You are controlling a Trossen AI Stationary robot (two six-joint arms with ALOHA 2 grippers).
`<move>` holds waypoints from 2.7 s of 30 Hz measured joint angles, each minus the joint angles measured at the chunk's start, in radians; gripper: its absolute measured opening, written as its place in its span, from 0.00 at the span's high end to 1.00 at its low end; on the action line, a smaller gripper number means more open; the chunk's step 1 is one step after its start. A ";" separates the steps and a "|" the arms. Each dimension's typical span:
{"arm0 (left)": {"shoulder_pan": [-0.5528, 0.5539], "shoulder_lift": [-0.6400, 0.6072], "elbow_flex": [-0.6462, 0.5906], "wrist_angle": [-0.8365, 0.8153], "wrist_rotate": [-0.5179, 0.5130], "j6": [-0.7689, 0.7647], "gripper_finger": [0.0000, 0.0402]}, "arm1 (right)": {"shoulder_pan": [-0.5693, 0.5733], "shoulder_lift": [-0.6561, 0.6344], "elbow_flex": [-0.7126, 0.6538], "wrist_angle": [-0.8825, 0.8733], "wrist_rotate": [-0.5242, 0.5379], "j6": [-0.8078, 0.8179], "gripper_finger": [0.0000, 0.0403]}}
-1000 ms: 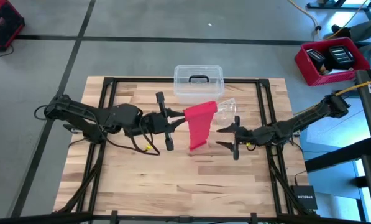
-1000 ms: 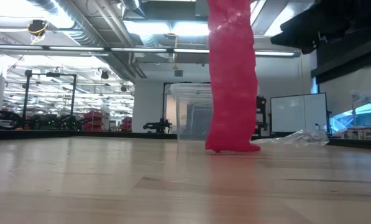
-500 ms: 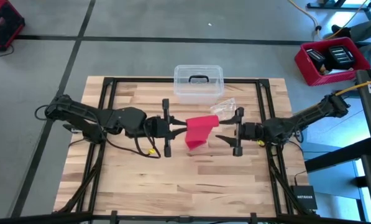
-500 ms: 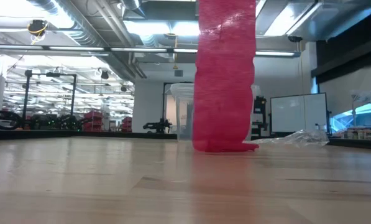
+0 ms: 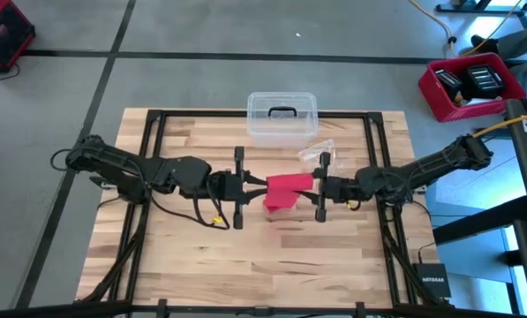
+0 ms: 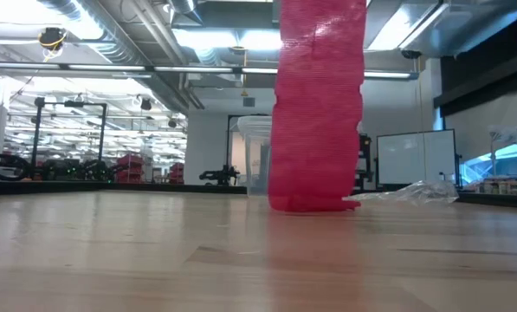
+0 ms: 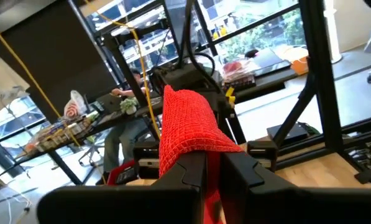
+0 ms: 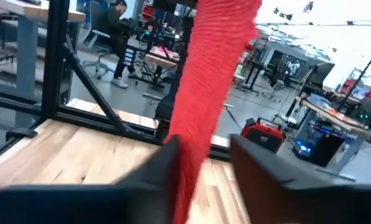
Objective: Roll bandage
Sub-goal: Roll the red bandage
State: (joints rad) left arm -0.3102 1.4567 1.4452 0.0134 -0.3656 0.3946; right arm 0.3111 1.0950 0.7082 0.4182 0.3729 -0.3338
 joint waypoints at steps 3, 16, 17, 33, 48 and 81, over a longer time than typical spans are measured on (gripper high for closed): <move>-0.013 0.000 0.000 0.000 0.000 0.011 0.96 | 0.000 0.000 0.000 -0.010 0.000 -0.025 0.95; -0.120 0.000 -0.001 0.242 -0.070 0.271 0.96 | 0.001 0.023 -0.031 -0.025 0.078 -0.033 0.99; -0.120 0.000 -0.001 0.259 -0.074 0.287 0.96 | 0.001 0.023 -0.031 -0.022 0.072 -0.033 0.99; -0.138 -0.063 -0.003 0.229 0.337 0.214 0.96 | -0.083 0.067 -0.031 -0.089 0.006 0.040 1.00; -0.061 -0.068 0.000 0.107 -0.146 0.308 0.96 | -0.083 0.069 -0.034 0.105 -0.051 0.142 0.96; -0.036 -0.067 0.000 0.086 -0.032 0.193 0.96 | -0.082 0.001 0.423 -0.681 -0.194 0.395 0.33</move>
State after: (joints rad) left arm -0.3458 1.3895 1.4456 0.0999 -0.3977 0.5873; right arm 0.2287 1.0959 1.1314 -0.2631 0.1790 0.0617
